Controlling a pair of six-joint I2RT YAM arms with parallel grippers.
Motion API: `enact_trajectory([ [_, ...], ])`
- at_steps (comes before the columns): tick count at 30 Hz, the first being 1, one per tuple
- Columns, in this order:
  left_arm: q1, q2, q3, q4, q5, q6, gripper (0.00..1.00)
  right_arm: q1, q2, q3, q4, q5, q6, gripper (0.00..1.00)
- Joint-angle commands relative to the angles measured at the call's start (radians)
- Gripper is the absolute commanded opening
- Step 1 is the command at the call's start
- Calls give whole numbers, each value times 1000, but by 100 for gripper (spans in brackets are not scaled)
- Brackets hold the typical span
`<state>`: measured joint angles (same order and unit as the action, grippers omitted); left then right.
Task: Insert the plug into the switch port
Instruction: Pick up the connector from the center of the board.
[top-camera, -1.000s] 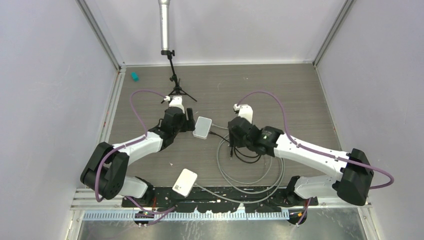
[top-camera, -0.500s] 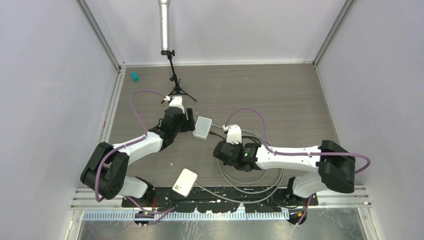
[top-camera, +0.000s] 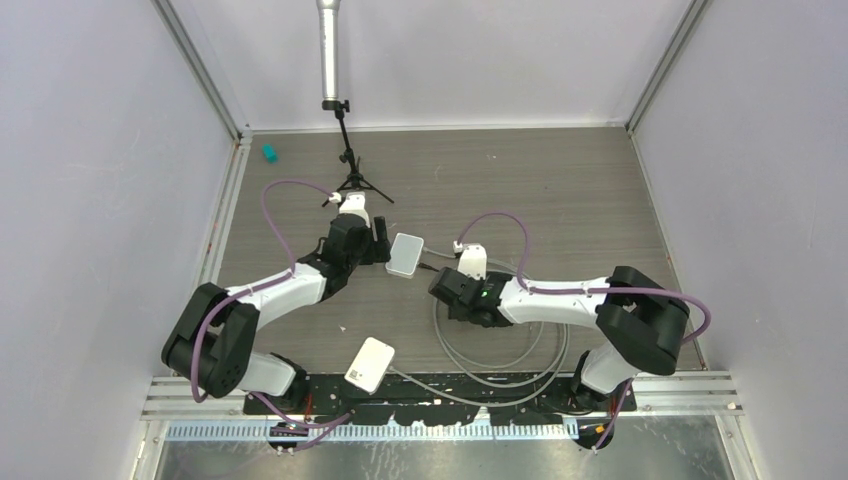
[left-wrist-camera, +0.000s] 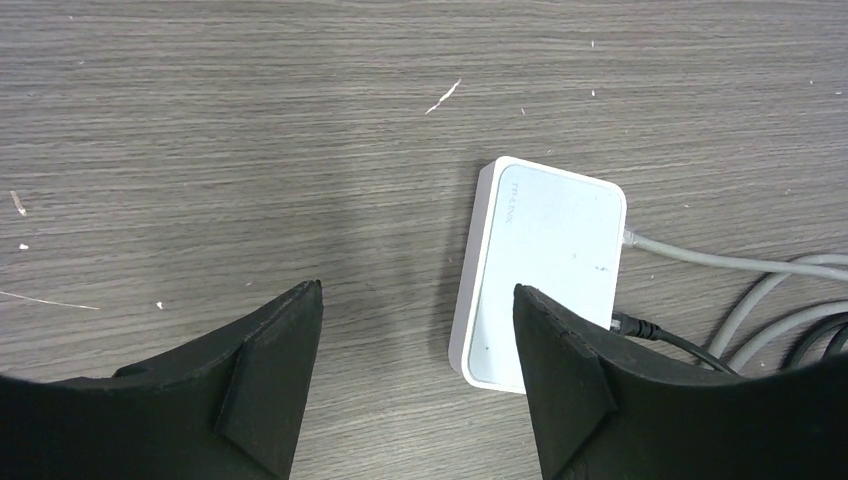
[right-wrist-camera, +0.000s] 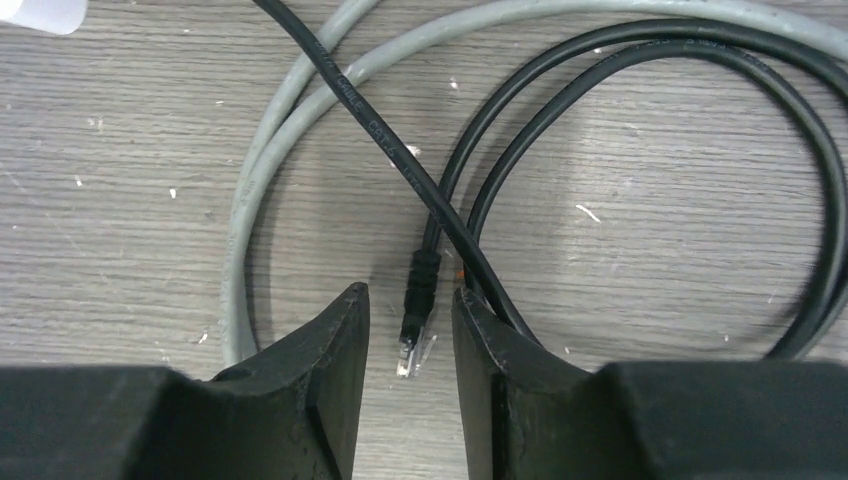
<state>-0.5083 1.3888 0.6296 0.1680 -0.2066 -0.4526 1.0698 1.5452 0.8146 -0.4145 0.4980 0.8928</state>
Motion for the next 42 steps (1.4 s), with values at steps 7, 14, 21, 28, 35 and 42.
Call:
enact_trajectory([
  [7,-1,15,17,45,8,13,71,-33,18,-42,89,-58,25,36],
  [14,-1,22,21,42,12,14,71,-34,54,-43,78,-51,20,19],
  [21,0,1,16,43,18,15,71,-31,-49,-60,55,-102,-23,4],
  [28,-1,-81,-41,142,159,17,70,-16,-289,-109,-21,-257,-31,1],
  [35,-49,-309,-136,250,309,73,70,-10,-559,-92,-232,-416,-24,1],
  [42,-266,-602,-317,373,312,208,73,8,-693,-83,-272,-712,-68,1],
])
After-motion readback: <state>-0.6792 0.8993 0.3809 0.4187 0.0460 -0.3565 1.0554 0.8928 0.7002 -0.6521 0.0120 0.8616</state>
